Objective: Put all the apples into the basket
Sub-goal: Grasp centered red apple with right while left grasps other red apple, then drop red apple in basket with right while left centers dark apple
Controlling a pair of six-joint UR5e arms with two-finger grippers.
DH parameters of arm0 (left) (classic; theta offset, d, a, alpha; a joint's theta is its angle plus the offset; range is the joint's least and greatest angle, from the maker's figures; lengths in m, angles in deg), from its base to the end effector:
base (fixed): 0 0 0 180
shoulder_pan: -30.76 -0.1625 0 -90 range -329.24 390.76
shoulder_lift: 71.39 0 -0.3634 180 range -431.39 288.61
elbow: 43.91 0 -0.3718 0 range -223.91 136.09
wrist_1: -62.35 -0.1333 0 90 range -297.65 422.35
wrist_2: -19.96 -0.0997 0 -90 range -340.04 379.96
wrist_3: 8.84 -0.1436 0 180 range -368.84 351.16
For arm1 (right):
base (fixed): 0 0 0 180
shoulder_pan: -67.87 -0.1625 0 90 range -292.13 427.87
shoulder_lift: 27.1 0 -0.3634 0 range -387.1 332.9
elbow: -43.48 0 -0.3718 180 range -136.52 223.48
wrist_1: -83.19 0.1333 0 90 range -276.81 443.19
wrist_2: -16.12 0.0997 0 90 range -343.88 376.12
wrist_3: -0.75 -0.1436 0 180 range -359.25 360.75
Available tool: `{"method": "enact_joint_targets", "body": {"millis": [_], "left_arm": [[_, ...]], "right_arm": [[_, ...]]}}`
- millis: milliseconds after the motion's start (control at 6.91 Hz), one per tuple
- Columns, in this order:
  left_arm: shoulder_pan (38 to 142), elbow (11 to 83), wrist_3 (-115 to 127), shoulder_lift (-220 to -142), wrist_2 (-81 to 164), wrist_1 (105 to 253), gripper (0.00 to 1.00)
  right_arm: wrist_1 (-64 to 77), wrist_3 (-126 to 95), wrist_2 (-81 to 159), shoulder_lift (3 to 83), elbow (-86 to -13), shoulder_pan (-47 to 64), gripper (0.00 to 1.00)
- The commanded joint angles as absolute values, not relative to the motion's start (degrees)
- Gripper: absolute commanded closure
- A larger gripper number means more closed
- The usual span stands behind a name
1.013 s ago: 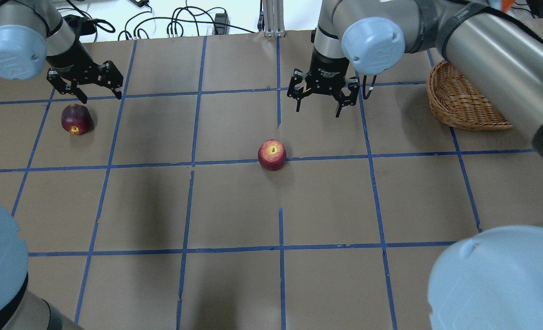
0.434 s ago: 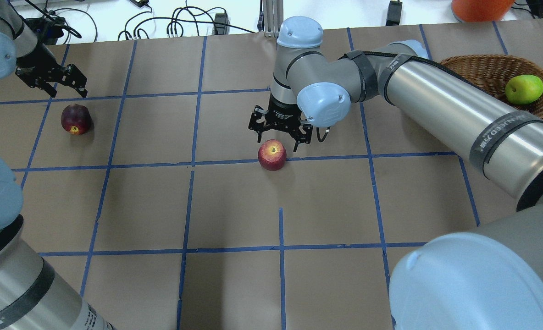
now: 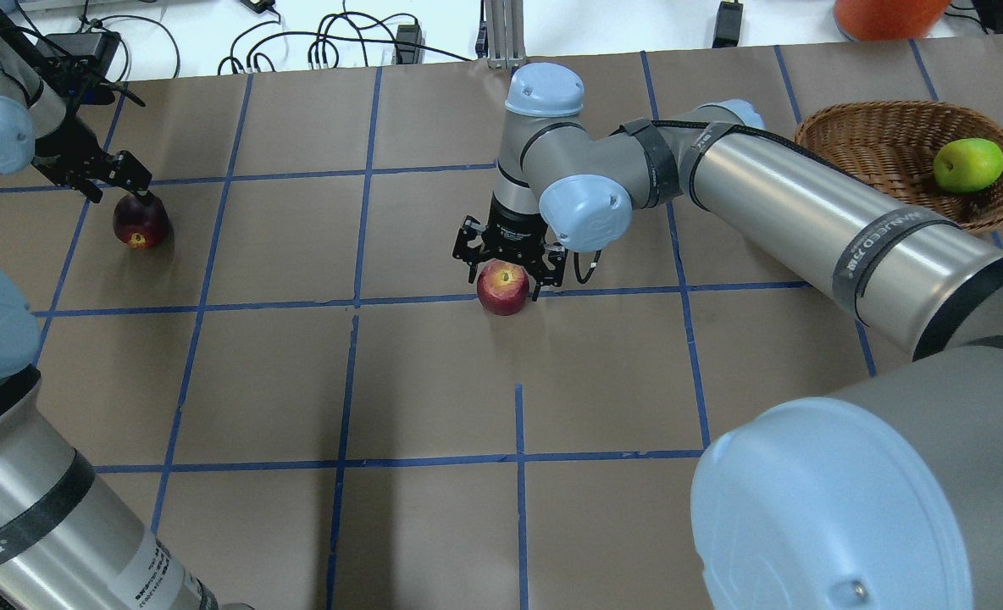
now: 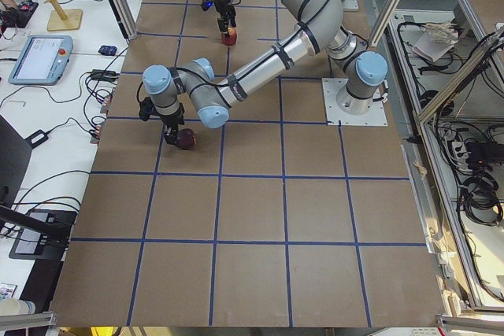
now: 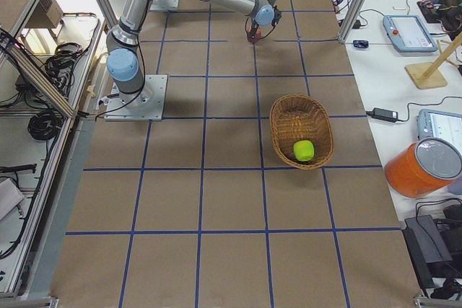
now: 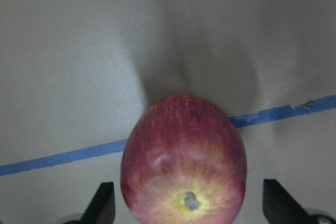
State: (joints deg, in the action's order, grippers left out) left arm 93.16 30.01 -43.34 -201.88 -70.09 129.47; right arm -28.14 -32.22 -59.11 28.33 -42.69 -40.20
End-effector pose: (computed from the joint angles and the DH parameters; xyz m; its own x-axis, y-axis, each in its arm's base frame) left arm 0.1926 -0.6558 0.1390 -0.9927 0.1200 0.0144 0.1203 0.9925 0.0225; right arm 0.3481 -0.5190 0.1184 -0.9486 0.2920 -0.1220 0.2506 0.9285 0.2740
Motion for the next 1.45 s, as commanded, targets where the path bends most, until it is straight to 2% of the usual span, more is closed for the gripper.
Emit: {"method": "enact_joint_targets", "body": {"millis": [0, 145, 289, 434, 579, 868, 1303], "left_arm": [[93.07, 30.27, -43.20, -203.84, -69.86, 129.32, 0.09], [93.07, 30.45, -43.29, -204.54, -70.03, 129.67, 0.09], [93.25, 30.19, -43.38, -204.63, -70.56, 130.45, 0.16], [93.25, 30.01, -43.12, -204.29, -70.65, 130.64, 0.41], [94.12, 30.36, -41.55, -203.15, -70.65, 131.94, 0.48], [98.49, 30.88, -32.27, -199.38, -69.96, 141.15, 0.49], [111.04, 39.12, -7.53, -192.10, -60.69, 143.65, 0.49]], "right_arm": [[-28.69, -32.38, -58.85, 27.92, -42.83, -40.23, 0.78], [-28.87, -32.12, -59.11, 27.92, -42.65, -40.14, 1.00], [-29.57, -32.56, -59.72, 28.09, -42.04, -39.97, 1.00], [-29.14, -32.21, -60.42, 29.31, -40.82, -38.31, 1.00], [-27.22, -31.43, -62.43, 31.07, -38.46, -35.17, 1.00], [-16.88, -19.11, -66.20, 32.66, -31.27, -23.94, 1.00], [-16.30, 3.07, -74.55, 31.79, -26.13, -12.58, 1.00]]}}
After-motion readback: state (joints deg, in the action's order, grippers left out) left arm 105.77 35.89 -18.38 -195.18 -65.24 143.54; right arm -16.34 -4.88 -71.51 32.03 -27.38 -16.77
